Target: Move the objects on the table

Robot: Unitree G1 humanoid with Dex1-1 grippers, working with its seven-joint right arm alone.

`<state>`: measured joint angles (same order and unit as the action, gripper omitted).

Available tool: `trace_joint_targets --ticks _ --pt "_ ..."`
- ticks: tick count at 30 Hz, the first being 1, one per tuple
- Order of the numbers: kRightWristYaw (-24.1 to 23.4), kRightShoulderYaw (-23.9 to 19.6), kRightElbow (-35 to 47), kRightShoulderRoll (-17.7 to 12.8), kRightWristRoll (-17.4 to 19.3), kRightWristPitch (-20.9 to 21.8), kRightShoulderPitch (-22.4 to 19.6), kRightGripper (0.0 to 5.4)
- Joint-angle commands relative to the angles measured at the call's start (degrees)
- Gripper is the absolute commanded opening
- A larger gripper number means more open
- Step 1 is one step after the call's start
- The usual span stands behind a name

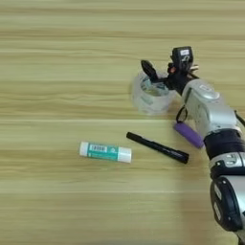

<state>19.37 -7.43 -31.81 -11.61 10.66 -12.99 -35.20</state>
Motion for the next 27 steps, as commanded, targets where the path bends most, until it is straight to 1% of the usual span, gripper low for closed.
trace_joint_targets --ticks 1,3,6,8,13,27 --pt "-0.8 0.3 6.4 -2.3 -0.3 -4.0 -5.5 5.38" --pt "-1.2 1.5 7.4 -2.4 -1.6 -6.2 -5.5 5.38" --pt "-1.4 3.2 8.2 -2.1 -3.0 -8.4 -5.2 5.38" --pt "-1.3 3.6 8.4 -1.9 -3.2 -9.4 -5.1 5.38" --pt "-0.3 3.8 8.6 -1.5 -2.3 -12.6 -5.0 5.38" --pt "0.8 4.4 8.6 -1.0 -2.2 -13.3 -4.5 5.38"
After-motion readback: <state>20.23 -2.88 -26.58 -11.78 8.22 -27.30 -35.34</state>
